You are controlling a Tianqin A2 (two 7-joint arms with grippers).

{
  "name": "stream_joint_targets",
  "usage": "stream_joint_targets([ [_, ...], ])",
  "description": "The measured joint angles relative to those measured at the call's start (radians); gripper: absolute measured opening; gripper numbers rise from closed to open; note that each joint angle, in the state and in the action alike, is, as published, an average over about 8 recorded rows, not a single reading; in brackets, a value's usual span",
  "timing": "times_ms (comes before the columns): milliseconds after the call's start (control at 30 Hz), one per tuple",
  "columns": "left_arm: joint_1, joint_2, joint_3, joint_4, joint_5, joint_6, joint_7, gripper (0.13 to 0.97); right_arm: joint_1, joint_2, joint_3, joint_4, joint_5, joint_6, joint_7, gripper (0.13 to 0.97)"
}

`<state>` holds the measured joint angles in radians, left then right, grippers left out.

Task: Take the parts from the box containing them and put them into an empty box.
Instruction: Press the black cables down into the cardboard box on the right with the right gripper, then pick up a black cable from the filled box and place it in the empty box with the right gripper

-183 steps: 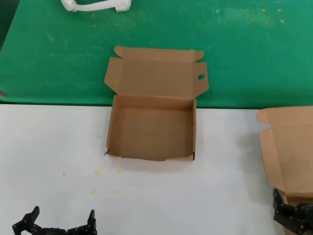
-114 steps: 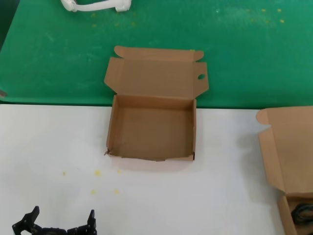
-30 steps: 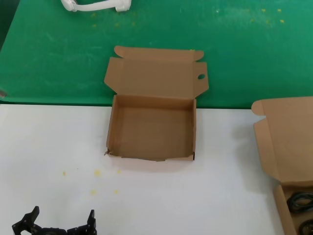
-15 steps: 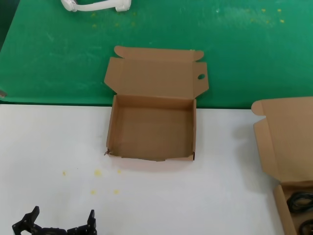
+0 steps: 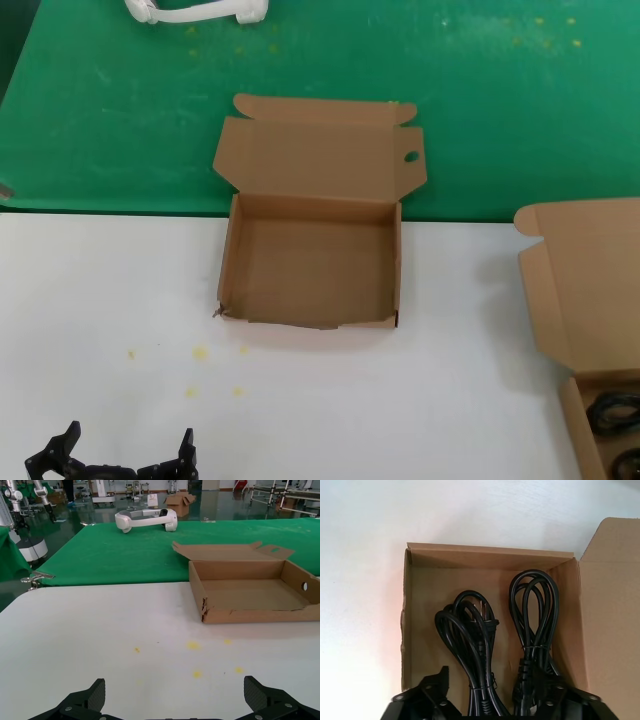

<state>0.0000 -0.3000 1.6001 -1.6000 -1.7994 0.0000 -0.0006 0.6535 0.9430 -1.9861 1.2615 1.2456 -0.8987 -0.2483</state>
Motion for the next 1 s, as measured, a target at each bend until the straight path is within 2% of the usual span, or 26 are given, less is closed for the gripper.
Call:
stream_joint_targets([
  [100, 0.0, 0.0, 0.0, 0.0, 0.0, 0.0, 0.0, 0.966, -0.006, 0.003, 0.006, 0.007, -0.001, -0.003, 0.002, 0.644],
  [367, 0.0, 0.0, 0.0, 0.0, 0.0, 0.0, 0.0, 0.966, -0.015, 0.004, 0.015, 0.016, -0.002, -0.009, 0.004, 0.43],
  [500, 0.0, 0.0, 0.0, 0.0, 0.0, 0.0, 0.0, 0.966, -0.018, 0.002, 0.017, 0.017, -0.004, -0.01, 0.003, 0.43],
  [767, 0.0, 0.0, 0.0, 0.0, 0.0, 0.0, 0.0, 0.966, -0.028, -0.005, 0.021, 0.021, -0.009, -0.008, 0.011, 0.271],
  [1000, 0.0, 0.0, 0.0, 0.0, 0.0, 0.0, 0.0, 0.966, -0.037, -0.004, 0.029, 0.038, -0.017, -0.001, 0.031, 0.226],
])
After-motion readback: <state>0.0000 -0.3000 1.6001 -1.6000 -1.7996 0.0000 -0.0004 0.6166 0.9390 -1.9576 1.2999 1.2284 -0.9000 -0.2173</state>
